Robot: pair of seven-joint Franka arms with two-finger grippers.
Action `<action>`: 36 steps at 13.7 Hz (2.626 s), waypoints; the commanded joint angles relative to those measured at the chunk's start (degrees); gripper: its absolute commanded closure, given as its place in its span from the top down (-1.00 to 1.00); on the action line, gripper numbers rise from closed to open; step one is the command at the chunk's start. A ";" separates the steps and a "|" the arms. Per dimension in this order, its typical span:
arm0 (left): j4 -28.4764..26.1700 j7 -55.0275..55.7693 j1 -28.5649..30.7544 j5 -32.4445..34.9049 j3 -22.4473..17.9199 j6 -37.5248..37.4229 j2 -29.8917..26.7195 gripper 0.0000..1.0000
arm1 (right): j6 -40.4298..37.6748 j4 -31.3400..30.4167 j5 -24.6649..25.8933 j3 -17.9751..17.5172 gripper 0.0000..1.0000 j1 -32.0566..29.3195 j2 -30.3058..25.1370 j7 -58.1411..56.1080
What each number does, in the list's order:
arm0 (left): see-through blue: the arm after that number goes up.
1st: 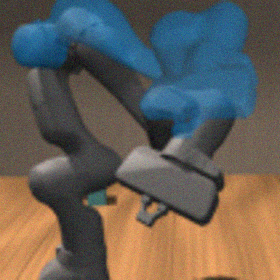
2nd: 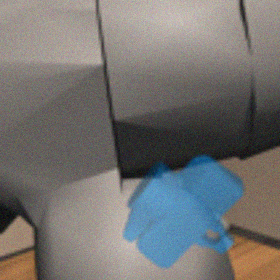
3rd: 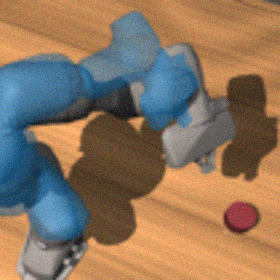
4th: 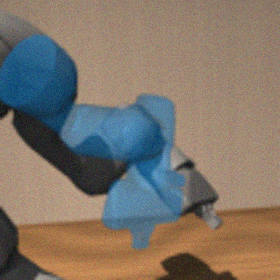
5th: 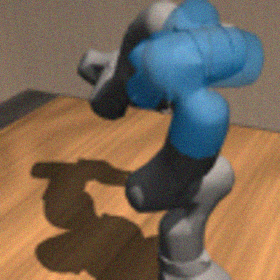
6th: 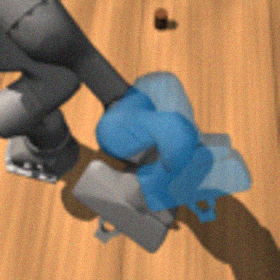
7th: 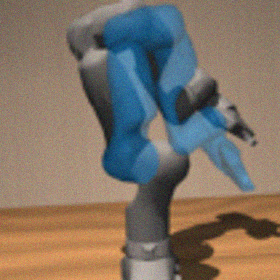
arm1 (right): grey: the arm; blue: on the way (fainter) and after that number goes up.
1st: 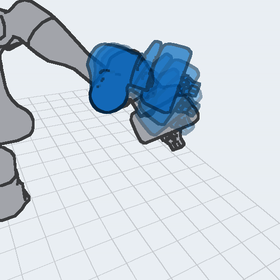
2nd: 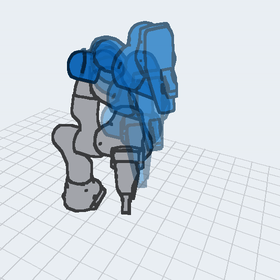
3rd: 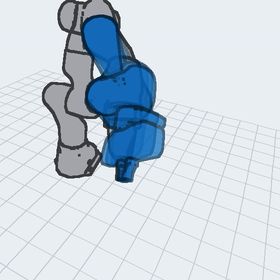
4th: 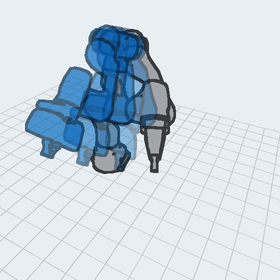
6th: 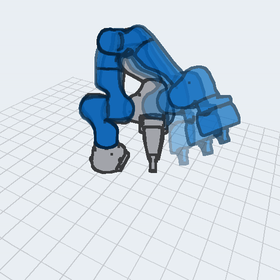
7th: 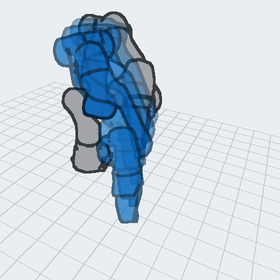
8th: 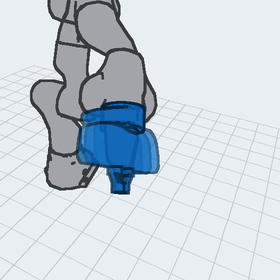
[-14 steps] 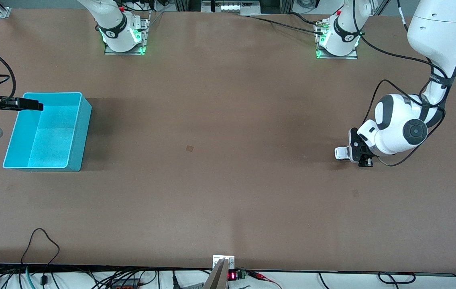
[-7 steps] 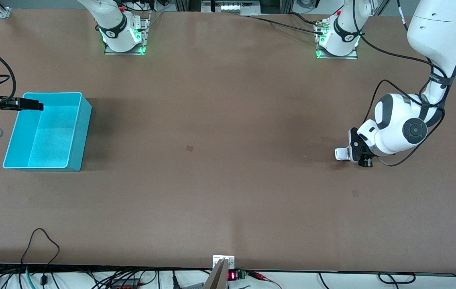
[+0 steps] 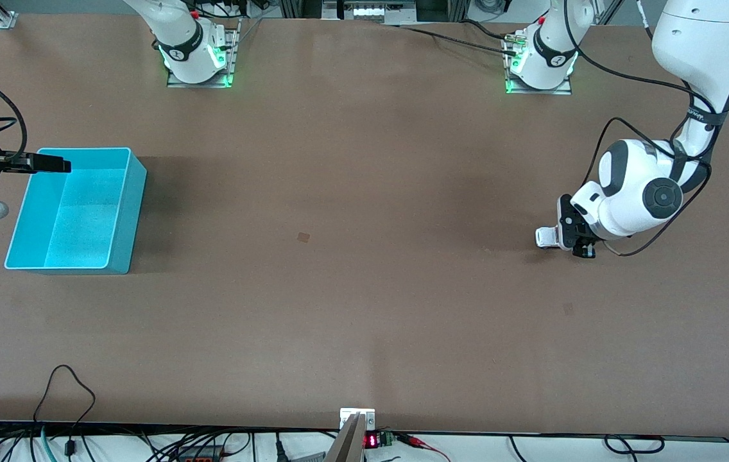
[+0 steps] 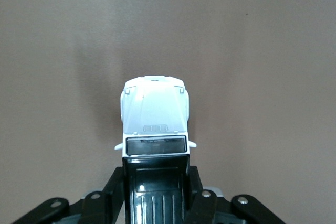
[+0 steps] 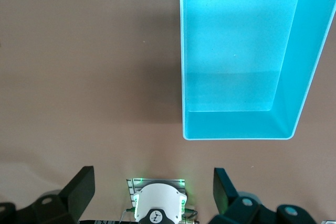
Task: Wind and store white jeep toy
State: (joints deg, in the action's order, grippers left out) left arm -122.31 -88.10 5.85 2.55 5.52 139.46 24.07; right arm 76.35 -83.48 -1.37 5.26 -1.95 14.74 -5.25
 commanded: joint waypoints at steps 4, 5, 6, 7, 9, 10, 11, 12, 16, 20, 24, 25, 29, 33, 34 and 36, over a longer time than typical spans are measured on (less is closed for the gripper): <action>-1.35 1.43 0.22 1.14 0.01 4.06 0.45 -0.53 | -0.59 0.24 -0.65 -0.07 1.00 -0.42 0.20 -0.11; -1.35 1.61 0.22 1.14 0.01 4.33 0.54 -0.53 | -0.51 0.24 -0.65 -0.07 1.00 -0.34 0.11 -0.11; -1.35 1.61 0.31 1.14 0.01 4.33 0.80 -0.53 | -0.51 0.24 -0.65 -0.07 1.00 -0.33 0.11 -0.11; -1.35 1.61 0.39 1.23 0.01 4.33 1.06 -0.53 | -0.51 0.24 -0.65 -0.07 1.00 -0.33 0.11 -0.11; -1.35 1.52 0.48 1.32 0.01 4.33 1.24 -0.54 | -0.86 0.16 -0.65 -0.07 1.00 -0.42 0.11 -0.11; -1.35 1.52 0.57 1.32 0.01 4.33 1.24 -0.54 | -0.68 0.24 -0.65 -0.07 1.00 -0.42 0.20 -0.11; -1.35 1.44 0.66 1.32 0.01 4.33 1.33 -0.54 | -0.86 0.24 -0.65 -0.07 1.00 -0.42 0.20 -0.11; -1.18 1.26 0.66 1.32 -0.07 4.33 1.77 -0.54 | -0.94 0.16 -0.74 -0.07 1.00 -0.42 0.11 -0.19; -0.92 0.91 2.06 2.19 -0.07 4.50 2.82 -0.54 | -0.86 0.15 -0.83 -0.07 1.00 -0.42 0.20 -0.20; -0.22 1.00 4.26 4.30 -0.07 4.77 3.87 -0.54 | -0.86 0.15 -0.91 -0.16 1.00 -0.33 0.20 -0.20; 0.23 -0.05 6.10 4.48 -0.07 4.77 5.46 -0.54 | -0.94 0.15 -0.91 -0.16 1.00 -0.25 0.20 -0.20; 0.23 -1.02 6.72 4.48 -0.07 4.77 5.64 -0.54 | -0.94 0.15 -0.91 -0.16 1.00 -0.25 0.20 -0.20; 1.45 -2.51 8.21 5.09 -0.07 4.77 6.60 -0.54 | -0.94 0.15 -0.91 -0.16 1.00 0.02 0.20 -0.11; 3.13 -4.71 10.85 8.61 0.01 4.77 8.10 -0.54 | -0.94 0.15 -0.91 -0.16 1.00 0.11 0.11 0.33; 3.30 -4.98 11.29 8.78 0.01 4.77 8.10 -0.54 | -0.94 0.15 -0.91 -0.16 1.00 0.11 0.11 0.33; 3.92 -6.29 12.34 9.48 0.01 4.77 8.71 -0.54 | -1.03 0.15 -0.91 -0.16 1.00 0.11 0.11 0.33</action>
State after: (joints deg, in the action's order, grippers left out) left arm -121.39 -92.64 16.56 9.27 5.48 141.46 25.40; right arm 76.11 -83.49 -1.37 5.23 -1.83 15.09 -5.23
